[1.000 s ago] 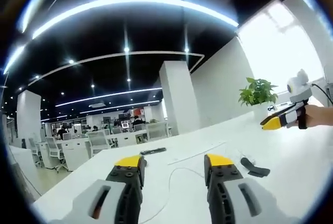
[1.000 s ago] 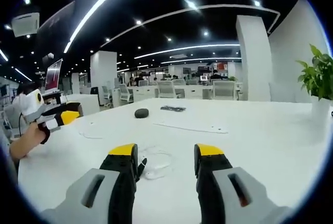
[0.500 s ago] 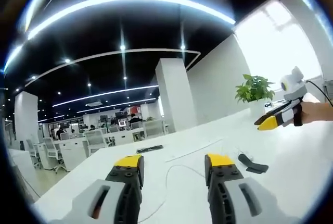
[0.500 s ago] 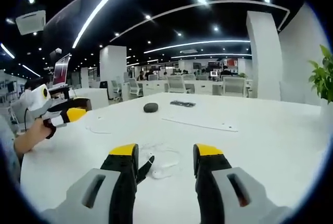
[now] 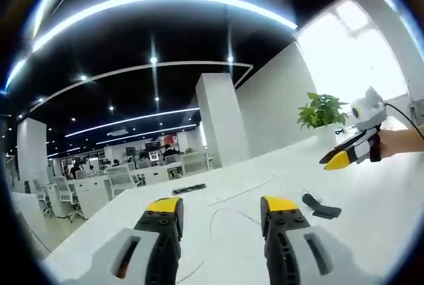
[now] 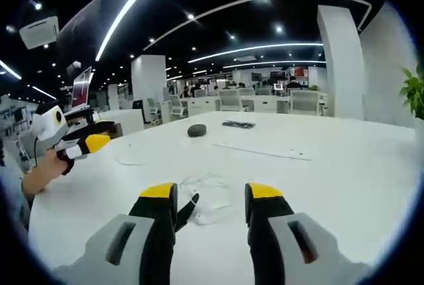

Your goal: Peel open the Velcro strap on the desktop, arrange the wired earphones neatly onto it, and close the Velcro strap to secure them.

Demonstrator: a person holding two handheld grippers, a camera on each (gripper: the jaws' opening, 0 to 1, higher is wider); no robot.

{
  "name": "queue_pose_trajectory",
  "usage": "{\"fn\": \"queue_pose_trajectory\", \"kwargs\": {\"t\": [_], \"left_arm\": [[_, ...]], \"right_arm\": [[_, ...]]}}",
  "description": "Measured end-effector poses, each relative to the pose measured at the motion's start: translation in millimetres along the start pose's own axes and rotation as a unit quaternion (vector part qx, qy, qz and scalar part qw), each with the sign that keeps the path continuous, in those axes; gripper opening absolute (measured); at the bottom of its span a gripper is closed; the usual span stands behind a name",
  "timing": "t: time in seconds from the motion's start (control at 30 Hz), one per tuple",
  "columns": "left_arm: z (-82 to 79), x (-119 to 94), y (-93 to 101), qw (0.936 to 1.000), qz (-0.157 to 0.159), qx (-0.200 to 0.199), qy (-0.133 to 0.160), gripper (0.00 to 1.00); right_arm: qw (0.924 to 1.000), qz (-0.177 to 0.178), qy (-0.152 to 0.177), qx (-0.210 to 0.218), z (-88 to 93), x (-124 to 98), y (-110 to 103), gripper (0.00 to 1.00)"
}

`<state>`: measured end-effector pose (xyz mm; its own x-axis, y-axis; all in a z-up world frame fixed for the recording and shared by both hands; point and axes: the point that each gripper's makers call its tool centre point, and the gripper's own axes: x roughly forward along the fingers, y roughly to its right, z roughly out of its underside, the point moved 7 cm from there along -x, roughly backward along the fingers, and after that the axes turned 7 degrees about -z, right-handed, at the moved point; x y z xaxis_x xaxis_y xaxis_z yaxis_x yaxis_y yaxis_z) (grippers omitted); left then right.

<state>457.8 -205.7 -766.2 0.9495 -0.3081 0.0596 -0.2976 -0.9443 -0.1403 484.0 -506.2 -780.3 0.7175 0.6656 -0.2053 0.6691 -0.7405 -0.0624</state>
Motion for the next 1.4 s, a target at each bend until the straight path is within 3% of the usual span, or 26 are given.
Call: {"fn": "queue_pose_trajectory", "kwargs": {"t": [0.43,1.4], "left_arm": [[0.1,0.7,1.5,1.0000,0.007,-0.004,0.000,0.50],[-2.7,-2.6,1.2,0.9998,0.015,-0.012,0.000,0.50]], "right_arm": [[0.9997,-0.017,-0.016,0.001,8.8,9.0,-0.3,0.40],[0.9946,-0.079,-0.065,0.019,35.6,27.8,-22.4,0.31]]}}
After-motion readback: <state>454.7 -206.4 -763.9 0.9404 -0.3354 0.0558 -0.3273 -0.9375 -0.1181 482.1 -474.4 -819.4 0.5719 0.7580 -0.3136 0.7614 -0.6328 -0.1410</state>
